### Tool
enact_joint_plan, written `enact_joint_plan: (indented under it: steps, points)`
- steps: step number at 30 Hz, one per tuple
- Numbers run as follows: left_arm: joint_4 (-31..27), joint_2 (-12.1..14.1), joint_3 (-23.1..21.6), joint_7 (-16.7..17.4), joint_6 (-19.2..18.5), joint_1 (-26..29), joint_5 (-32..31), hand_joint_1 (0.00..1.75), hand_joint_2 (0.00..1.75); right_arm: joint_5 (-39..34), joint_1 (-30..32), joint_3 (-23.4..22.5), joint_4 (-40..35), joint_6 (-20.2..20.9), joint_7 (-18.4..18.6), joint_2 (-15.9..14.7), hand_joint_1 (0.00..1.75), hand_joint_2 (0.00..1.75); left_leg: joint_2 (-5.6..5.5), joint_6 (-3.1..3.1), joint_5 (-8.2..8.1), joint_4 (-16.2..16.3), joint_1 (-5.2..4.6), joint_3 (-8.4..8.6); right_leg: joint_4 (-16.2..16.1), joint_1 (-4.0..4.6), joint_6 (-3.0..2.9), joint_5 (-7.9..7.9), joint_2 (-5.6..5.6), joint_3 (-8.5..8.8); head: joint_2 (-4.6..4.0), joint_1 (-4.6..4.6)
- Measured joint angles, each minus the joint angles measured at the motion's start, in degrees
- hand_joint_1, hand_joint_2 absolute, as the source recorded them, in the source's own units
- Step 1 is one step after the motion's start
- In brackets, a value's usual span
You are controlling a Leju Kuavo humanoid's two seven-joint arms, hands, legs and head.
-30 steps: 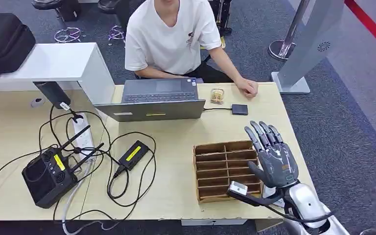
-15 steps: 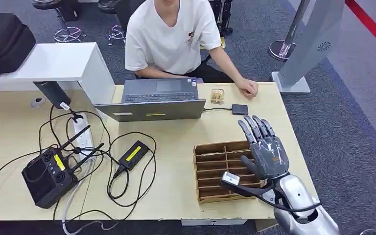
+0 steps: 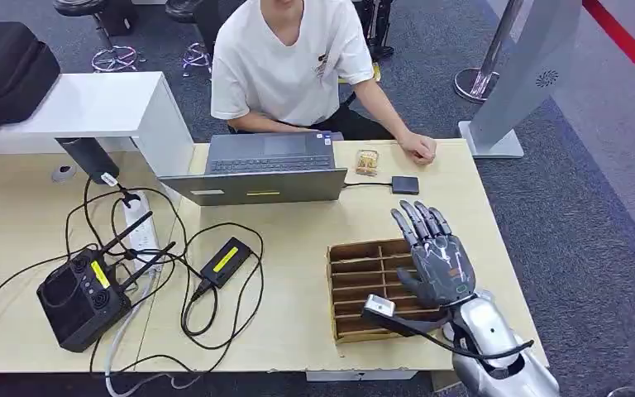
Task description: Pass the card to the sensor for recognition and then transmit it.
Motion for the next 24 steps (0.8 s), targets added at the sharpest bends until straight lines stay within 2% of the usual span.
enact_joint_plan:
  steps: [24]
  points:
    - [0.0, 0.0, 0.0, 0.0, 0.0, 0.0, 0.0, 0.0, 1.75, 0.2, -0.3, 0.6, 2.4, -2.1, 0.9, 0.4, 0.0, 1.75, 0.0, 0.0, 0.0, 0.0, 0.0, 0.0, 0.0, 0.0, 0.0, 0.0, 0.0, 0.0, 0.0, 0.0]
